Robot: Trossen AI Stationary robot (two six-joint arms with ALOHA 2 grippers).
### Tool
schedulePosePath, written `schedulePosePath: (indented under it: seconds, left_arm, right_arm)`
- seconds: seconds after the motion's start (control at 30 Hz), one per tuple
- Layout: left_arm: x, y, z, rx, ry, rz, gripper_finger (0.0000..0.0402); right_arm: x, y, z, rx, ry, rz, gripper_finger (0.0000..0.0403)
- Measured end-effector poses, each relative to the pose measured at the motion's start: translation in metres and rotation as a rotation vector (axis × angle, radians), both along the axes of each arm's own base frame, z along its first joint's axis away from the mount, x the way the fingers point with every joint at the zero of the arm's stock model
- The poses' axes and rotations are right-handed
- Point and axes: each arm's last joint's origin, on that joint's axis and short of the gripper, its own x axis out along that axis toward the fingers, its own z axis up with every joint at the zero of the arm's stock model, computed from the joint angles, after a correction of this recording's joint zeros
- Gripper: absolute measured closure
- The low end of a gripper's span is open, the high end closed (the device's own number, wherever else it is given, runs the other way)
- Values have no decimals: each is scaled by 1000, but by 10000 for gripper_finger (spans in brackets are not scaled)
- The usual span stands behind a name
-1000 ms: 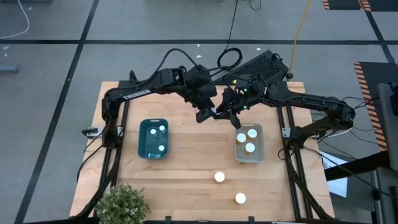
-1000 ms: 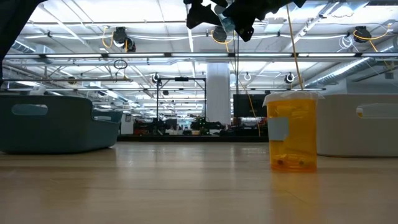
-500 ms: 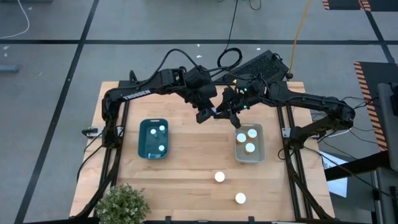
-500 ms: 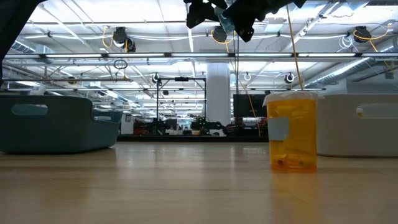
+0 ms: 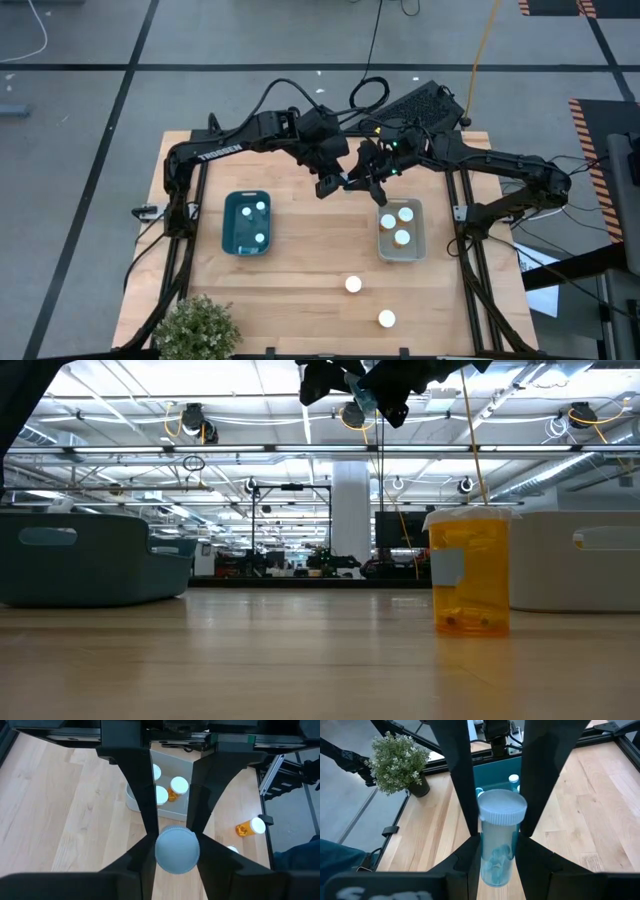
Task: Pick and place medicine bottles into bin by pill shape (circle, oval)
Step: Adjust the blue pill bottle
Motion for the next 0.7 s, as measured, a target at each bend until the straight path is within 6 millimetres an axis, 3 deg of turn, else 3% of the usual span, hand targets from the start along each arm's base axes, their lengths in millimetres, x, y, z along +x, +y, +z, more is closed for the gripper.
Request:
schedulePosePath:
  seconds: [0.23,0.53,0.7]
  left_arm:
    - [0,1,0,-1,1,4,275]
    - [-3,1,-3,-41,50,44,274]
    - [-10,-2,-9,-83,161,92,273]
  right_arm:
    - [0,-1,0,-11,4,-24,291]
    - [-4,-3,4,7,-2,-45,167]
    - [-18,-7,9,-5,31,-114,128]
